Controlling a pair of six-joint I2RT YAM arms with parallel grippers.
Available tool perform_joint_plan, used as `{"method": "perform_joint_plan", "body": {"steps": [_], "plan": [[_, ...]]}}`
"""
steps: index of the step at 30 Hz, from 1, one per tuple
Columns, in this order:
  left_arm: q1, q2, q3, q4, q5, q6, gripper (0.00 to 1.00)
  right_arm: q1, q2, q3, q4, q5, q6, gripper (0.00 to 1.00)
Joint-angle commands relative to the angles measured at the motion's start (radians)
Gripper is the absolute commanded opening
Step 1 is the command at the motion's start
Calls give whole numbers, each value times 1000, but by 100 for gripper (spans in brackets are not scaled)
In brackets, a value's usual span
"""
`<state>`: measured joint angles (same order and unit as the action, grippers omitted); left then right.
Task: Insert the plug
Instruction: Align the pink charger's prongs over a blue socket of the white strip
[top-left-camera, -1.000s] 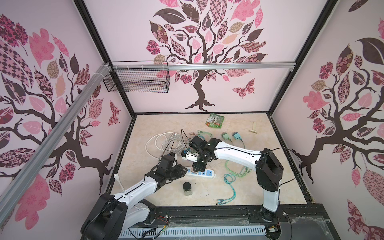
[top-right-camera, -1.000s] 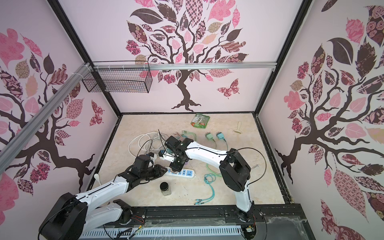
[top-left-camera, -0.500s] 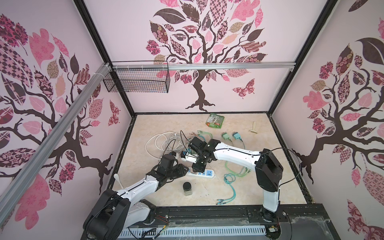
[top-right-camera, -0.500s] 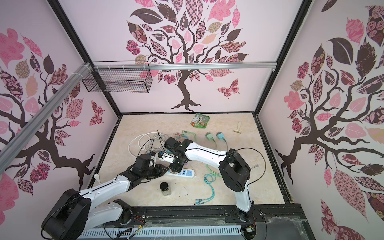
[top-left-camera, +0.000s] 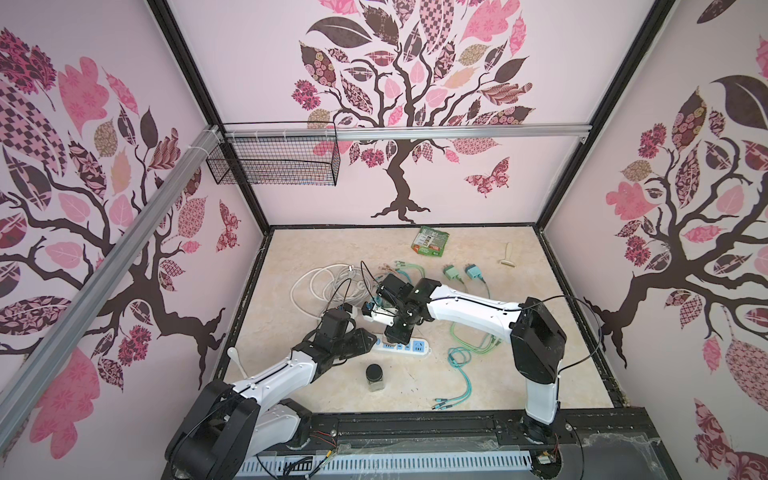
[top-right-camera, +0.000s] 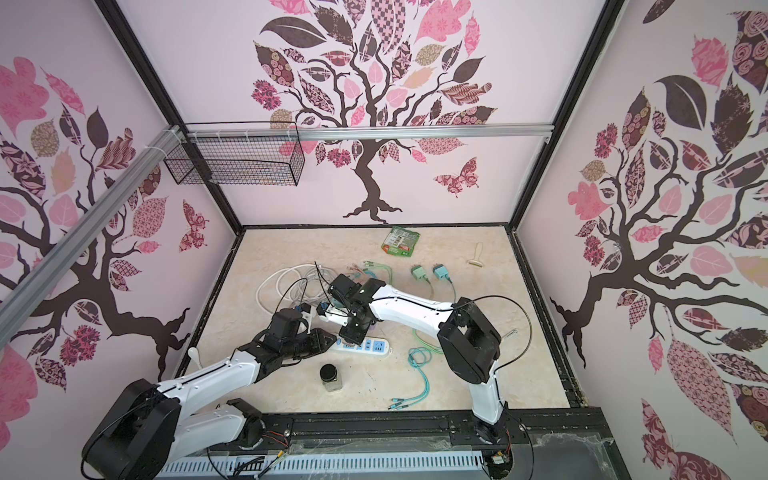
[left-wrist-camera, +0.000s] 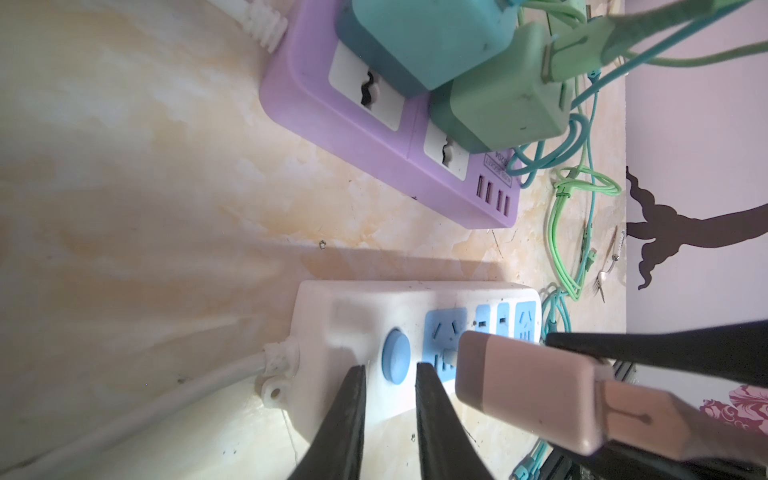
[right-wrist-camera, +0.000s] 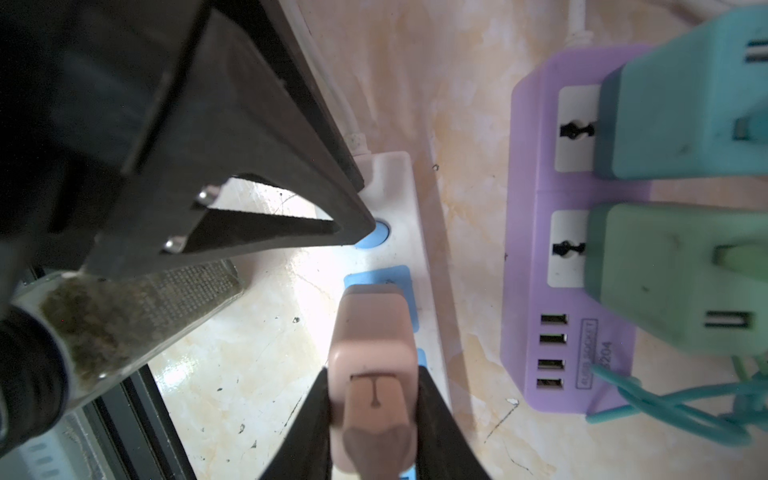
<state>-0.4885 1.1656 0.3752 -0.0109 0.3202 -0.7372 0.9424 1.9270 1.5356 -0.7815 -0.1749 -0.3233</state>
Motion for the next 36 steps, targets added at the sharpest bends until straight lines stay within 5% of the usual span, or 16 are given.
{"method": "perform_joint_plan", "body": {"steps": [1,36], "plan": [[6,4,-27,-78,-33,22,26,15,-29,-13,-9,-7,-22,18],[19,1,-42,-80,-30,30,26,45,1,-41,-14,89,-66,19]]}}
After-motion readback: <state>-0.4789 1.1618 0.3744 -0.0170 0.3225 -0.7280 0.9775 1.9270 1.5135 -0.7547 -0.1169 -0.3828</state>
